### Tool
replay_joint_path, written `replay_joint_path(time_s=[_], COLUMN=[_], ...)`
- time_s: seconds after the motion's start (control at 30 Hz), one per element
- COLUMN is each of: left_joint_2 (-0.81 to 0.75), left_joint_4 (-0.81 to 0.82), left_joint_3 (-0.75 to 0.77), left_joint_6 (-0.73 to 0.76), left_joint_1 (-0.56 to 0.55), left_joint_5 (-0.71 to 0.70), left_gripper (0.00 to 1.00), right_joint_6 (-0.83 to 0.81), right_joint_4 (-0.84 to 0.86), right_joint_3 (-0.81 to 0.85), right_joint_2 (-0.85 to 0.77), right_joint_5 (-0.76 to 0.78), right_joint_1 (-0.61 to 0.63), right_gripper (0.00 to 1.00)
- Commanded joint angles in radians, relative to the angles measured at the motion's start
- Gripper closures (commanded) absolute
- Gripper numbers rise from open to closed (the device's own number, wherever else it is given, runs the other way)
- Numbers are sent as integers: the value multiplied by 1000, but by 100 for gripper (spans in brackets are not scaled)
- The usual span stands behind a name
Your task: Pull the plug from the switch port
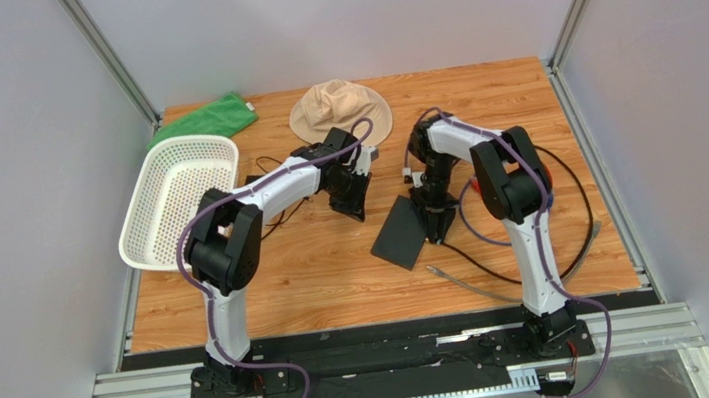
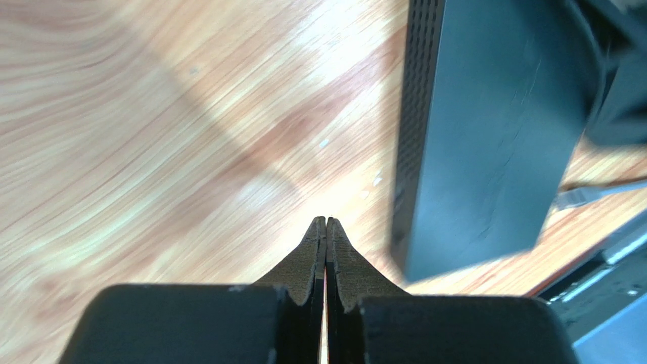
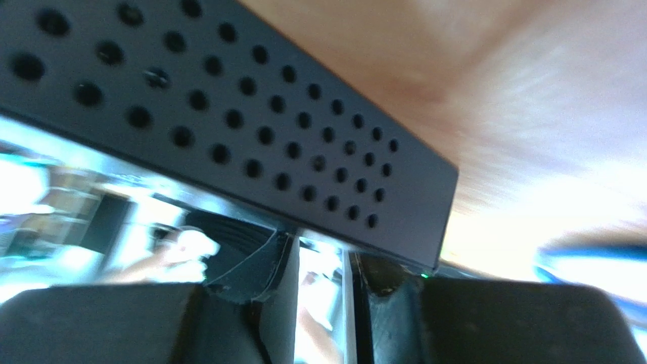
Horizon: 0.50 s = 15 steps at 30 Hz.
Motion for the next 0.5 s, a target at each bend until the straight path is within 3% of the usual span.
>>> replay_joint_path(time_s=[0.0, 0.1, 0.2, 0.27, 0.33, 0.47], left_joint_2=[-152, -192, -221, -232, -228, -202], left_joint_4=[-13, -7, -7, -2, 8, 27], left_joint_3=[-10, -24, -26, -26, -26, -12], left_joint_6=[77, 104, 149, 178, 192, 193], left_joint_1=[-14, -22, -27, -30, -31, -34], left_joint_5=[-52, -51, -65, -58, -48, -95], left_gripper=[100, 100, 100, 100, 100, 100], right_joint_6=[-154, -229, -288, -326, -360, -409], right_joint_4=[-72, -199, -246, -140, 20, 122], right_joint_3=[329, 787, 957, 846, 625, 446], right_joint_2=[214, 428, 539, 495, 373, 221], right_joint_5=[578, 599, 626, 584, 557, 340], right_joint_1=[18, 44, 96, 123, 154, 168], right_gripper=[100, 100, 100, 100, 100, 100])
